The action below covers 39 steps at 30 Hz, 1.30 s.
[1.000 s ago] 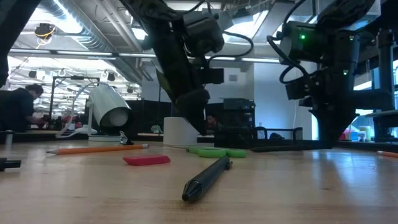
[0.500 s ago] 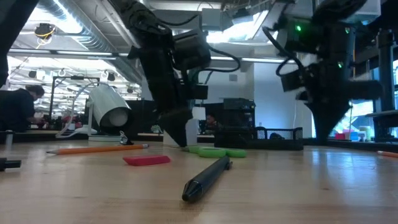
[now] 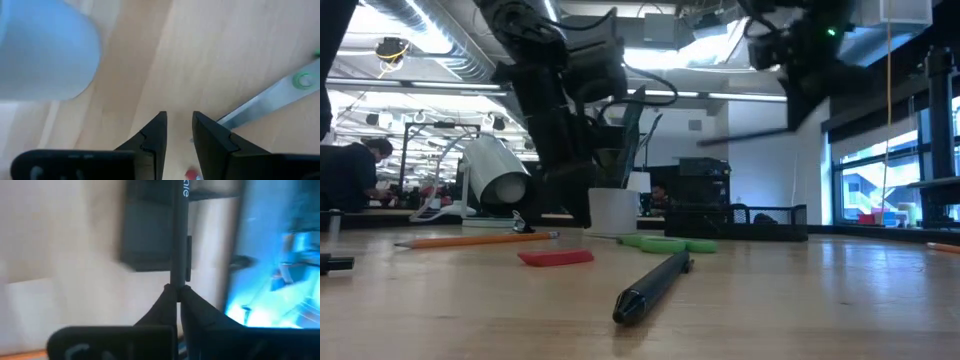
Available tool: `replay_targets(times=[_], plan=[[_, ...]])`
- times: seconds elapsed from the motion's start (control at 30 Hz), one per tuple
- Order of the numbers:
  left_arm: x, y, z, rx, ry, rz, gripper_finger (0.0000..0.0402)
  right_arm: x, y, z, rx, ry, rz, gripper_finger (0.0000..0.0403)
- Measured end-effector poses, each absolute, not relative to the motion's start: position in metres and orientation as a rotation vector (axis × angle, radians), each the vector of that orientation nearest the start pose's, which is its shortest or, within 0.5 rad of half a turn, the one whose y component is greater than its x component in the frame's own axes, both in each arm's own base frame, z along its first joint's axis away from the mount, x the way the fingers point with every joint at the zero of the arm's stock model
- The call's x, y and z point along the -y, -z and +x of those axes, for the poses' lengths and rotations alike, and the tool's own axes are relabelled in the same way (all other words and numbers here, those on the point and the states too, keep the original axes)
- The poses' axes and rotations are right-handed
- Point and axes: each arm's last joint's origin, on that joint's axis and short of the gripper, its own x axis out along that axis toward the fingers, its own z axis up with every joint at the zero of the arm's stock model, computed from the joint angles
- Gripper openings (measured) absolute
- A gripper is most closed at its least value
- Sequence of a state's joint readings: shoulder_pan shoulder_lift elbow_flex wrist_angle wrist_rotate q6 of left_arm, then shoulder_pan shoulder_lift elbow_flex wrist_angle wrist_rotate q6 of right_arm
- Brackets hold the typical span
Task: Pick and place office supplies into organizer
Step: Put the top black pen into the desk organizer
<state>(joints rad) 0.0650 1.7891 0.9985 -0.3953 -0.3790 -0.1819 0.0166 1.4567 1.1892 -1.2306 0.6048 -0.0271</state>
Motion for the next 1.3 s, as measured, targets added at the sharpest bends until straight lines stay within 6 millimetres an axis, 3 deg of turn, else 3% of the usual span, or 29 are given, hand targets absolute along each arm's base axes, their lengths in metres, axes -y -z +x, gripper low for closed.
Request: replay_targets(times=[0.1,0.23,0.5,0.73,1.3], plan=[[-0.032,-0.143,0.320,-1.115,-0.506,0.011,0.0086,0.023,-0.282,0.253,-1.437,0.506,-0.593,0.0008],[-0.031,-0.144,0.317,-1.104,-0.515,-0.004,0.0086,0.043,-0.286,0.258,-1.491,0.557,-0.716,0.0008],[-0.030,-0.144,0.317,-1.105,-0.508,0.005,0.0086,0.076,-0.261,0.274,-1.686,0.542,-0.887,0.0008],[-0.030,-0.144,0.317,-1.105,-0.508,0.005,0.0086,0.079,-0.246,0.283,-1.730,0.516,-0.901,0.0008],[-0.030,-0.144,0.317,-1.104,-0.507,0.006,0.0086,0.081,-0.242,0.295,-1.673,0.477,-0.940,0.0006]])
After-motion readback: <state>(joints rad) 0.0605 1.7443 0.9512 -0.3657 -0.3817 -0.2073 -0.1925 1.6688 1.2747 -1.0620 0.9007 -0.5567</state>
